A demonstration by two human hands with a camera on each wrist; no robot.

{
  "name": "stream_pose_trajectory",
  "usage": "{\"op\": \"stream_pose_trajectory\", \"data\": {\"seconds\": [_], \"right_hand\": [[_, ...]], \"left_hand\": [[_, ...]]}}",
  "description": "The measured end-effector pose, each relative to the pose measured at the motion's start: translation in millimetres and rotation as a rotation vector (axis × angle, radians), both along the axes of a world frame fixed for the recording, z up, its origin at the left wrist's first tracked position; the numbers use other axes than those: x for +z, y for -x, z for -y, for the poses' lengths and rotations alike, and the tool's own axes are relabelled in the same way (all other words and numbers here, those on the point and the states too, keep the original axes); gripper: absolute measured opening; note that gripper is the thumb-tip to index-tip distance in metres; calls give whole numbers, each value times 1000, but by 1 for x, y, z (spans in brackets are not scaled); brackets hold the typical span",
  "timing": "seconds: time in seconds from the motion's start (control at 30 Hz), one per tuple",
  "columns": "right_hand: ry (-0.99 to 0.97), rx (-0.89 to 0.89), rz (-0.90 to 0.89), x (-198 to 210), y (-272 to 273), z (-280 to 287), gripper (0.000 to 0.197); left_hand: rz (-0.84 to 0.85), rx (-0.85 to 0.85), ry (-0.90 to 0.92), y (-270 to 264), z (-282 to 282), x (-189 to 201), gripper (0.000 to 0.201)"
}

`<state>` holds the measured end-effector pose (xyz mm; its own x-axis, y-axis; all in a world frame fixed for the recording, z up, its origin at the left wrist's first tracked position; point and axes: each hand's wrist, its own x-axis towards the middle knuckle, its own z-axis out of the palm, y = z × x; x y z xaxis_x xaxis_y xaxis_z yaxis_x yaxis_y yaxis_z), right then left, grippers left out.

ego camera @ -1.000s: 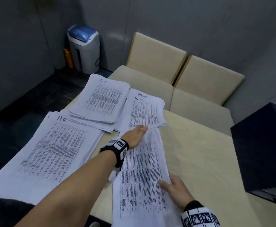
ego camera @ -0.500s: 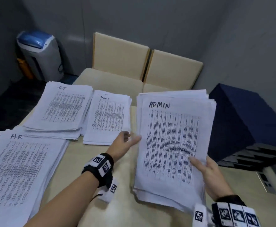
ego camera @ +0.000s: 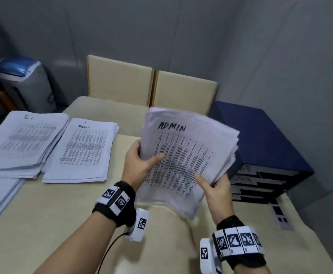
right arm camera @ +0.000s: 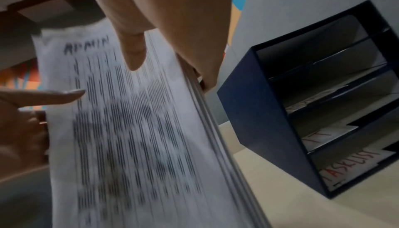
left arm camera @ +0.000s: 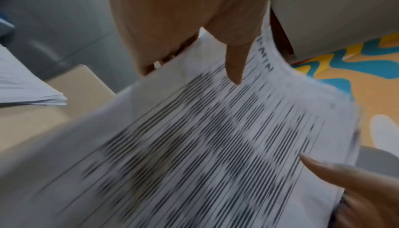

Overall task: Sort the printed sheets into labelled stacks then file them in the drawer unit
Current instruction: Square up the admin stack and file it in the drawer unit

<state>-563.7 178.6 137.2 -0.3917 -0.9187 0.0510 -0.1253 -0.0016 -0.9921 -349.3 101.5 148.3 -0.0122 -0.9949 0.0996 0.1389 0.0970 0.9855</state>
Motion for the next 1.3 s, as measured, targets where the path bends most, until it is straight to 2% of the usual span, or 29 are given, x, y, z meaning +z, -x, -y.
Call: {"op": "stream_pose_trajectory", "data": {"seconds": [0.07, 0.13, 0.2, 0.3, 0.37, 0.47, 0.53, 0.67, 0.7, 0.77, 0.83, 0.87, 0.93, 1.0, 1.07, 1.1, 1.2, 1.3], "right_hand": [[39, 57, 5, 1, 17, -1, 46], [58, 88, 20, 2, 27, 1, 45], [116, 111, -3, 8, 29, 0, 54], [240, 103, -73, 20, 28, 4, 82], [285, 67, -181, 30, 27, 7, 85], [365, 34, -335, 42, 28, 11, 77], [401, -5, -374, 48, 29, 15, 70], [336, 71, -422, 44, 33, 17, 34], [299, 104, -395, 41, 35, 16, 34], [266, 132, -284, 36, 36, 15, 56], [228, 134, -62, 26, 41, 14, 77], [164, 156, 50, 20, 43, 14, 78], [-19, 228, 144, 1, 44, 12, 70], [-156, 255, 126, -19, 40, 11, 49], [-190, 224, 116, -27, 30, 12, 23], [-182, 206, 126, -26, 25, 14, 18], [-126, 105, 178, -22, 20, 21, 20], [-169, 90, 162, -31, 26, 22, 40]], "left_hand": [[6, 18, 1, 8, -3, -8, 46], [19, 22, -17, 15, -8, -11, 35], [28, 22, -20, 18, -10, -13, 29], [17, -23, -5, 14, -9, -19, 48], [11, -41, -34, 9, -8, -25, 63], [15, -41, -80, 6, -10, -33, 61], [29, -47, -93, 4, -11, -34, 59], [21, -68, -126, 2, -9, -40, 62], [17, -80, -137, 3, -9, -42, 59], [27, -106, -161, 3, -8, -47, 51], [40, -121, -181, 3, -8, -54, 44], [40, -111, -193, 3, -8, -58, 40], [33, -70, -213, 5, -8, -66, 34], [41, -40, -216, 9, -6, -76, 27], [50, -17, -208, 13, -7, -77, 21], [44, -6, -198, 16, -7, -74, 22], [21, 9, -161, 18, -1, -68, 44], [56, -47, -174, 17, 6, -73, 66]]}}
